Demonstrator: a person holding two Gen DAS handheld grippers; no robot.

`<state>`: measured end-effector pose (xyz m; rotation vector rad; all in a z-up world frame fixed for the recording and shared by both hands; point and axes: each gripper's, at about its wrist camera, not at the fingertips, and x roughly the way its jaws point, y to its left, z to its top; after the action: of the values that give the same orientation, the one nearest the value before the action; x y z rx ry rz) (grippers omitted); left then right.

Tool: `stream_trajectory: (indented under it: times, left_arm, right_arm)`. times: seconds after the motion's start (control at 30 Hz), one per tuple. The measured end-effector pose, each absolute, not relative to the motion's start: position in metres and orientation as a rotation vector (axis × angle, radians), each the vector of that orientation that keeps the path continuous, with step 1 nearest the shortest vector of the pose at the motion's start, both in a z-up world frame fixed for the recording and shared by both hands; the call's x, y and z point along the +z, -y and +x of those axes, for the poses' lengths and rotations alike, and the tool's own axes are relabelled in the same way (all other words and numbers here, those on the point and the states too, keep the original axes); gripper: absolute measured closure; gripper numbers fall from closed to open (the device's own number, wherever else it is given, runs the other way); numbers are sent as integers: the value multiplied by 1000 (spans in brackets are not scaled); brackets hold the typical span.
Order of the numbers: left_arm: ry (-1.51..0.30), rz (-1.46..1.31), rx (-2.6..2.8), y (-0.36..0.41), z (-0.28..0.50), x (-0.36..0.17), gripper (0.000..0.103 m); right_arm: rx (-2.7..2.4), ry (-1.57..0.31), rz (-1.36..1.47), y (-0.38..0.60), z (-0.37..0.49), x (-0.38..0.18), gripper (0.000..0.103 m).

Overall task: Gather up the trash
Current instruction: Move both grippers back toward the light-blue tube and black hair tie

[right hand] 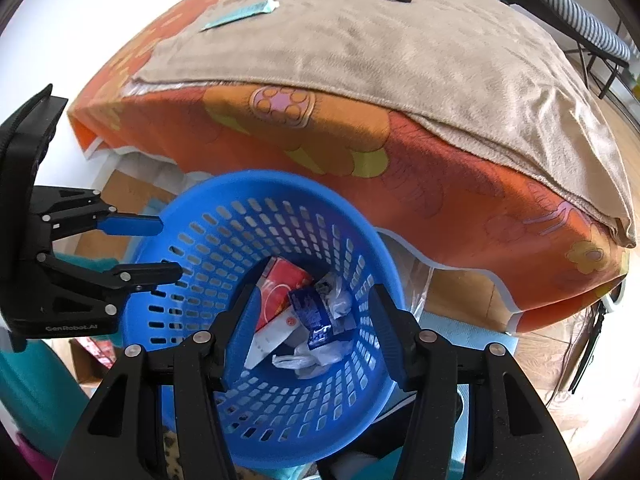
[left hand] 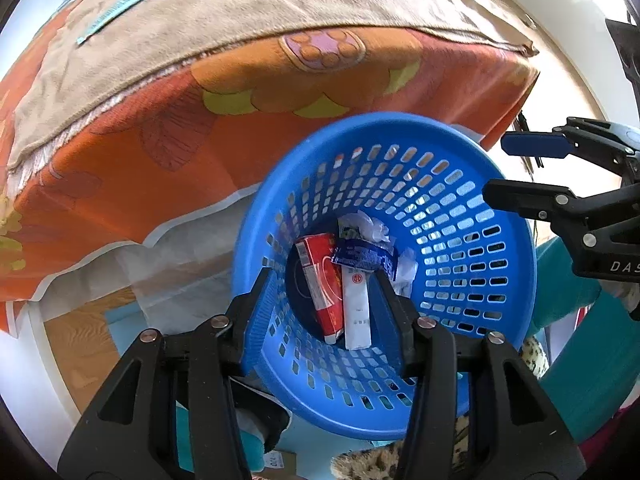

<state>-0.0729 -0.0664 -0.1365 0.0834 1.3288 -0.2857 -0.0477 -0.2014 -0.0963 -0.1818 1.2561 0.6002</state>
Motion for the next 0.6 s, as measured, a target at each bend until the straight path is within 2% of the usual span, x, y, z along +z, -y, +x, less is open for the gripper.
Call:
stream_trajectory:
  times: [0.07,0.6]
  left_arm:
    - [-1322,81,-282,64,-70,-133,45]
    - [-1216,76,-259,41,-23,-75,45]
  right_arm:
    - [593,-1249,-182,202,-46,-94,48]
    - [491,-1164,-148,213,-10,-59,47]
